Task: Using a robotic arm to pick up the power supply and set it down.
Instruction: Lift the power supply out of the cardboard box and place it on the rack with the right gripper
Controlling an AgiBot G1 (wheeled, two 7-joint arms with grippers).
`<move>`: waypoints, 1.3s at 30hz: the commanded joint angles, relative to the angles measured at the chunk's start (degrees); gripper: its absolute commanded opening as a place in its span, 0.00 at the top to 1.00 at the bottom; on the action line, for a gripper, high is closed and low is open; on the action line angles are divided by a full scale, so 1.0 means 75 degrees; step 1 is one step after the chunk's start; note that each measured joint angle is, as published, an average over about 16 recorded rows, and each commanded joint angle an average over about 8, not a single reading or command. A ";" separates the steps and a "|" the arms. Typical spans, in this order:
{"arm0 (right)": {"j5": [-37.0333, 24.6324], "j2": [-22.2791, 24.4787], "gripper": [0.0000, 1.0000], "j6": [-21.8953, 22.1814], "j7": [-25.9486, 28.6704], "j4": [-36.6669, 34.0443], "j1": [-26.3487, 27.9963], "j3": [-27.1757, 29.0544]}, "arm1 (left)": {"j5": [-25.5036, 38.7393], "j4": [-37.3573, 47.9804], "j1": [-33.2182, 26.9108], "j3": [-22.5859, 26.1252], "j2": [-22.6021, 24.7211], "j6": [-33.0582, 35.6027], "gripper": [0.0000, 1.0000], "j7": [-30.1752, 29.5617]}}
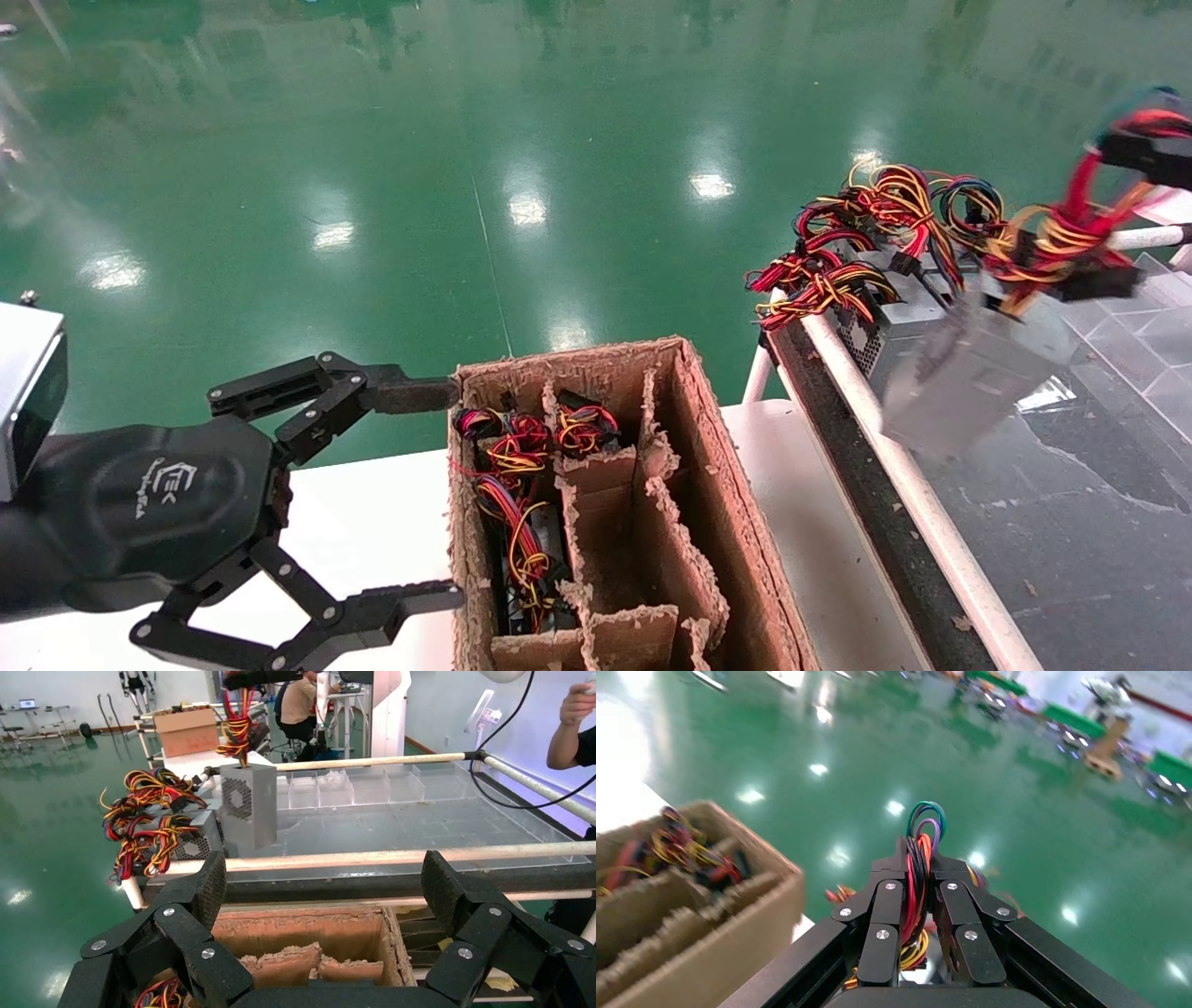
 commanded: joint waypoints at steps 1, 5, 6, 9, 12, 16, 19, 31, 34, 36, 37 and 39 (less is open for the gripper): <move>-0.0107 0.0162 1.00 0.0010 -0.0050 -0.0137 0.0000 -0.0011 | 0.0000 0.0000 0.0000 0.0000 0.0000 0.0000 0.00 0.0000; -0.0391 0.0296 1.00 0.0184 -0.0241 -0.0541 0.0054 -0.0077 | -0.0001 0.0000 0.0000 0.0001 -0.0001 -0.0001 0.00 0.0001; -0.0459 0.0307 1.00 0.0236 -0.0294 -0.0658 0.0069 -0.0095 | -0.0001 0.0000 0.0000 0.0002 -0.0001 -0.0001 0.00 0.0001; -0.0652 0.0269 1.00 0.0402 -0.0429 -0.1061 0.0153 -0.0154 | -0.0002 0.0000 -0.0001 0.0002 -0.0001 -0.0001 0.00 0.0001; -0.0853 0.0158 1.00 0.0533 -0.0536 -0.1492 0.0333 -0.0234 | -0.0002 0.0000 -0.0001 0.0003 -0.0001 -0.0001 0.00 0.0002; -0.1177 -0.0036 1.00 0.0636 -0.0754 -0.1978 0.0690 -0.0384 | -0.0003 0.0000 -0.0001 0.0004 -0.0002 -0.0002 0.00 0.0002; -0.1444 -0.0195 1.00 0.0744 -0.1039 -0.2262 0.0953 -0.0510 | -0.0003 0.0000 -0.0001 0.0005 -0.0002 -0.0002 0.00 0.0002; -0.2040 -0.0981 1.00 0.1385 -0.1992 -0.3475 0.1709 -0.0783 | -0.0005 0.0000 -0.0002 0.0008 -0.0003 -0.0003 0.00 0.0004; -0.2111 -0.1141 1.00 0.1375 -0.2141 -0.3700 0.1885 -0.0830 | -0.0006 0.0000 -0.0002 0.0008 -0.0003 -0.0004 0.00 0.0004; -0.2148 -0.1245 1.00 0.1377 -0.2244 -0.3837 0.1989 -0.0855 | -0.0006 0.0000 -0.0002 0.0009 -0.0004 -0.0004 0.00 0.0004; -0.2164 -0.1296 1.00 0.1385 -0.2293 -0.3900 0.2035 -0.0865 | -0.0006 0.0000 -0.0002 0.0009 -0.0004 -0.0004 0.00 0.0005; -0.2193 -0.1403 1.00 0.1418 -0.2388 -0.4028 0.2127 -0.0883 | -0.0007 0.0000 -0.0002 0.0010 -0.0004 -0.0004 0.00 0.0005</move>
